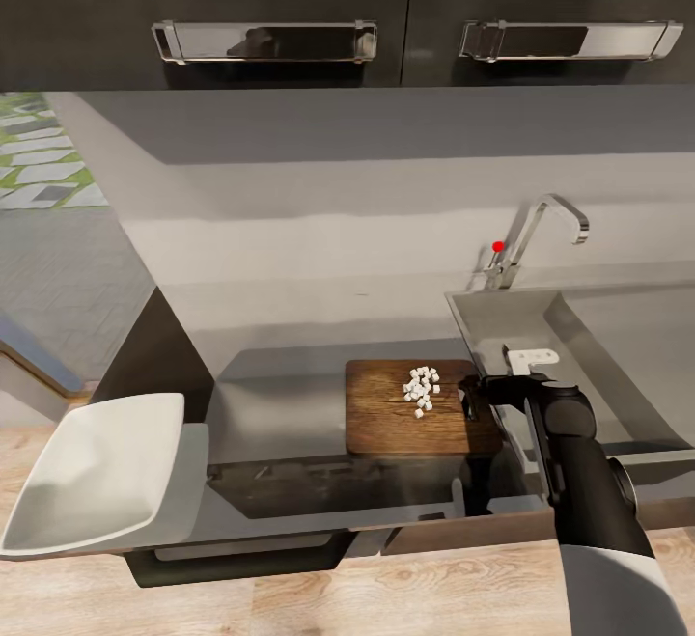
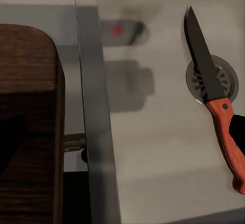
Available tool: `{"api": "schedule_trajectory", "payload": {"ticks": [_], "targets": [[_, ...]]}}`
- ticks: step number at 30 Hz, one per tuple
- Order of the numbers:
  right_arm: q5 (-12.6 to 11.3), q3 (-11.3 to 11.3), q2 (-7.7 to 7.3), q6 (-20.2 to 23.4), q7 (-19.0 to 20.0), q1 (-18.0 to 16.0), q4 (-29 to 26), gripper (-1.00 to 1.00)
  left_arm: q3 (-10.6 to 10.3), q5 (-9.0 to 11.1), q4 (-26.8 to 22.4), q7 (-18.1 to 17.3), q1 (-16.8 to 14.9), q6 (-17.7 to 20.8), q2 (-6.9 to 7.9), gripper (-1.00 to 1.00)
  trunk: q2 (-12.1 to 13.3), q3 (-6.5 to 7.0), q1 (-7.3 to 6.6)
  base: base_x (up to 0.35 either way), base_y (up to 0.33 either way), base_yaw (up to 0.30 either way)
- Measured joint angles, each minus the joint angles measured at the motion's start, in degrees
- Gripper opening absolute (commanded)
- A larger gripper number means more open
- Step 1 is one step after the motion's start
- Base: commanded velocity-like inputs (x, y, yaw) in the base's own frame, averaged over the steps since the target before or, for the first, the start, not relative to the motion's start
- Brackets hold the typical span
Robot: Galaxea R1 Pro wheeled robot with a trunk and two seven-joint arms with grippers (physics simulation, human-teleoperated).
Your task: In the kitchen, take the Vidalia onion out of the sink, dice it on the chopping board with the paring knife, put the diced onion into the bowl on the countertop, then place both the paring knife and the chopping board into the sink.
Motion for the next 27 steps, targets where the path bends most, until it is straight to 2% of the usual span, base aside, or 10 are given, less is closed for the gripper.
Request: {"api": "schedule_trajectory", "payload": {"ticks": [14,19,27], "targets": [[1.8,-0.1,1.35,-0.1,-0.7,0.0,-0.2,1.00,0.0,0.0,0.0,0.0,0.0,0.0,0.00,1.00,0.0,0.00,0.00,0.000,0.000,0.000],[2.0,-0.2,2.07,-0.2,-0.7,0.0,-0.3,1.00,0.0,0.0,0.0,0.0,0.0,0.0,0.00,1.00,0.0,0.00,0.00,0.000,0.000,0.000],[1.2,-0.3,2.42,-0.1,-0.6,0.0,-0.2,1.00,0.0,0.0,0.0,0.0,0.0,0.0,0.00,1.00,0.0,0.00,0.00,0.000,0.000,0.000]]}}
